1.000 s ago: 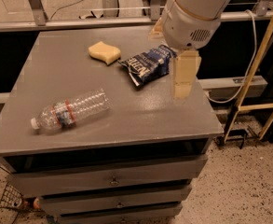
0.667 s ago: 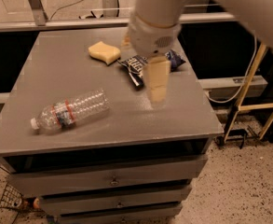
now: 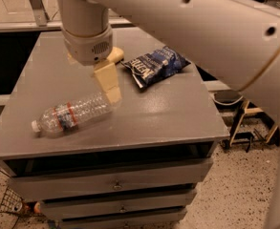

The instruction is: Place water bottle upright

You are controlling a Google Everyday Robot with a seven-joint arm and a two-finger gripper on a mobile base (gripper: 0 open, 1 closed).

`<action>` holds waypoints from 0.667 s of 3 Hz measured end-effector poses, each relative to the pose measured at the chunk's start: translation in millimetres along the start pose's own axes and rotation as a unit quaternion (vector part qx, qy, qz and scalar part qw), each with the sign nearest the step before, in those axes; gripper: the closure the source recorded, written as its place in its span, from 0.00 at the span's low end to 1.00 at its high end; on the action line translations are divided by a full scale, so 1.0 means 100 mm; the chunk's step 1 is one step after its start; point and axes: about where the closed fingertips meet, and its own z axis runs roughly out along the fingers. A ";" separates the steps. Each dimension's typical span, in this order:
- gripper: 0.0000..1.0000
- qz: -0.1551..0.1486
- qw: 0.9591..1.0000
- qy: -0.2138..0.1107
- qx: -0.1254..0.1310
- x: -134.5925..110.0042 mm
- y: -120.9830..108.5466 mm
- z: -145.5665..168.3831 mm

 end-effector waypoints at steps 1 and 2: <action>0.00 -0.020 0.999 0.007 -0.032 -0.30 -0.22 0.20; 0.00 0.002 0.999 0.010 -0.047 -0.45 -0.23 0.28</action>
Offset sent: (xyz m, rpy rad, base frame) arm -0.0326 0.0445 -0.0317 -0.1933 0.1466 -0.0734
